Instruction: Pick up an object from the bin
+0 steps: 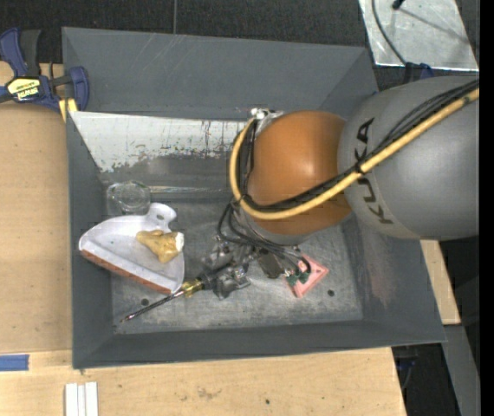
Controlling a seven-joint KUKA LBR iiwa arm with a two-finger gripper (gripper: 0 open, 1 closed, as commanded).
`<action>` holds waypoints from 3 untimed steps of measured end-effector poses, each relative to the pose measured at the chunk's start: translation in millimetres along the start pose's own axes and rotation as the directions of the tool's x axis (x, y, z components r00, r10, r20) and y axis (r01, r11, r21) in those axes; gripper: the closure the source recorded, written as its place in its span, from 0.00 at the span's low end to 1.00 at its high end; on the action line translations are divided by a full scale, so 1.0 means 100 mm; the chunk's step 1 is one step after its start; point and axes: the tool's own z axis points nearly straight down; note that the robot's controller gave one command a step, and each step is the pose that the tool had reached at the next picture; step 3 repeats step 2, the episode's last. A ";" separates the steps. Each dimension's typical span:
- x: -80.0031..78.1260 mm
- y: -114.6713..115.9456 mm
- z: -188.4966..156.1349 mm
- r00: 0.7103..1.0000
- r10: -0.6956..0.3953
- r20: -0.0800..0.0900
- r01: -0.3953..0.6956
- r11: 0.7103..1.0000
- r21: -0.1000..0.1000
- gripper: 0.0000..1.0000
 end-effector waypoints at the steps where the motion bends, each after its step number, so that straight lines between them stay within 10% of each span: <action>1: 0.00 0.00 0.00 1.000 0.000 0.000 0.000 1.000 0.000 1.00; 3: 0.05 -0.02 -0.37 1.000 -0.007 -0.004 0.007 1.000 -0.001 1.00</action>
Offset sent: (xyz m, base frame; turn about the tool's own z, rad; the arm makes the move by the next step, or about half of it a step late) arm -0.0045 -0.0057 0.0637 -0.0125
